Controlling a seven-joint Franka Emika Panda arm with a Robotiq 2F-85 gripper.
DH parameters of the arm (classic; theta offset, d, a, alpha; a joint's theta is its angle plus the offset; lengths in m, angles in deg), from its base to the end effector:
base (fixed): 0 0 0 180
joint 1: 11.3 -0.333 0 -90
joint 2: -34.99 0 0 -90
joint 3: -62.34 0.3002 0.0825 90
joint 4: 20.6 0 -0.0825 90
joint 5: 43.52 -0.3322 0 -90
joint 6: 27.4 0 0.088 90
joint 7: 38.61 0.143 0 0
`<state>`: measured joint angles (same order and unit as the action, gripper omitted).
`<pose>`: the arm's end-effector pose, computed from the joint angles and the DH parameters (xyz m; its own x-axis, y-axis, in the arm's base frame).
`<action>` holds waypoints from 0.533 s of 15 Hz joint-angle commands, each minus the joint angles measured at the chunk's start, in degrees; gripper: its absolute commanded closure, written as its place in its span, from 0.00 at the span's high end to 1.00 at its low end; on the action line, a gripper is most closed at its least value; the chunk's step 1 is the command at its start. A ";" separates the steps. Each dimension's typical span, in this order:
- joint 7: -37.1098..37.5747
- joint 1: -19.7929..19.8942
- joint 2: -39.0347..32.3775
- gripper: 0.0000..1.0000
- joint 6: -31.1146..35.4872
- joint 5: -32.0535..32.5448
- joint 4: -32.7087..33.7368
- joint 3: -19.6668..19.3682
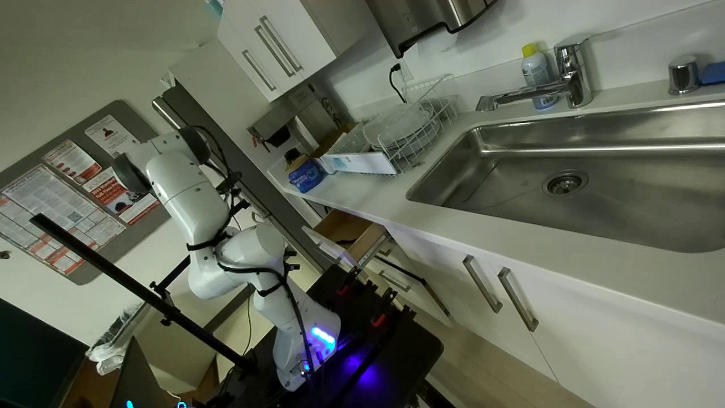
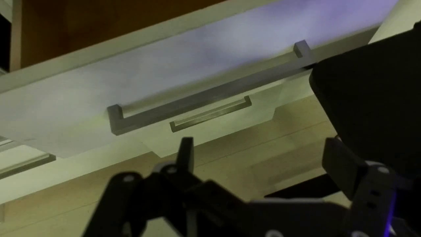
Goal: Place the tongs in the drawer then close it
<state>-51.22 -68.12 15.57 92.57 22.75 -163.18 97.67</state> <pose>0.0366 0.3844 0.1592 -0.6789 0.2978 -0.6712 0.3096 0.9449 0.1061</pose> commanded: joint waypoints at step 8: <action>-2.89 -3.19 -5.49 0.81 -10.45 5.75 2.26 -2.42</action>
<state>-53.33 -69.30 12.44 87.61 25.40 -162.12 96.93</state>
